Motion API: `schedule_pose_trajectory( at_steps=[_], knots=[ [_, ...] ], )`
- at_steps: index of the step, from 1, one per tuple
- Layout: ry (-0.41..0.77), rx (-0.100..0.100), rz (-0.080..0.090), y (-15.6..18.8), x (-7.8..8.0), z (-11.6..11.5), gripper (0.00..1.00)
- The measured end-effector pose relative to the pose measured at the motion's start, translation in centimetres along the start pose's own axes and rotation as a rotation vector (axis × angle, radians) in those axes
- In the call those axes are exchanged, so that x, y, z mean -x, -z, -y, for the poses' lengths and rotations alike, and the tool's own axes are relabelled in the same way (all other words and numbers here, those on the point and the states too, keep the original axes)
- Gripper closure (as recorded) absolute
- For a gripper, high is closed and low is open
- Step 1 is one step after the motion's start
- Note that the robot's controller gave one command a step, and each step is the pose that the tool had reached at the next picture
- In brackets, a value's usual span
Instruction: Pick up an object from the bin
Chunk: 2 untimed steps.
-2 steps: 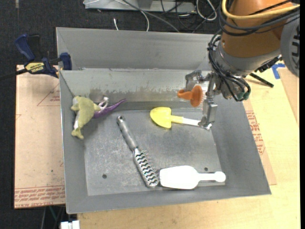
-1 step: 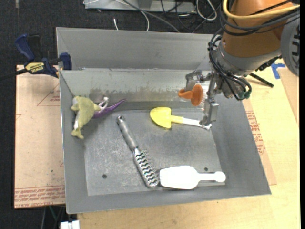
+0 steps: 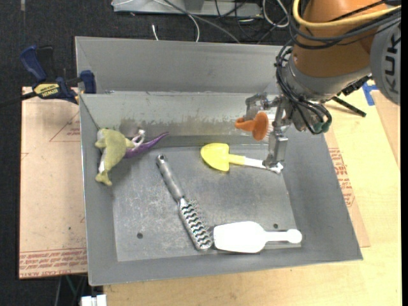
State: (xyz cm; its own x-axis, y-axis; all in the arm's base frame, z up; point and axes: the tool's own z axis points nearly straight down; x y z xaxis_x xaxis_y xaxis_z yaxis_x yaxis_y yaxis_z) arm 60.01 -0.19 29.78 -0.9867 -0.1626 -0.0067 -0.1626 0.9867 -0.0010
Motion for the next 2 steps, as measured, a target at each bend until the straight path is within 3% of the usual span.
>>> schedule_pose_trajectory(
  at_steps=[1, 2],
  knots=[
    [0.0, 0.002, -0.004, -1.4, 0.4, -1.4, 0.0],
    [0.027, 0.005, -0.004, -3.4, 5.1, -2.0, 1.0]
  ],
)
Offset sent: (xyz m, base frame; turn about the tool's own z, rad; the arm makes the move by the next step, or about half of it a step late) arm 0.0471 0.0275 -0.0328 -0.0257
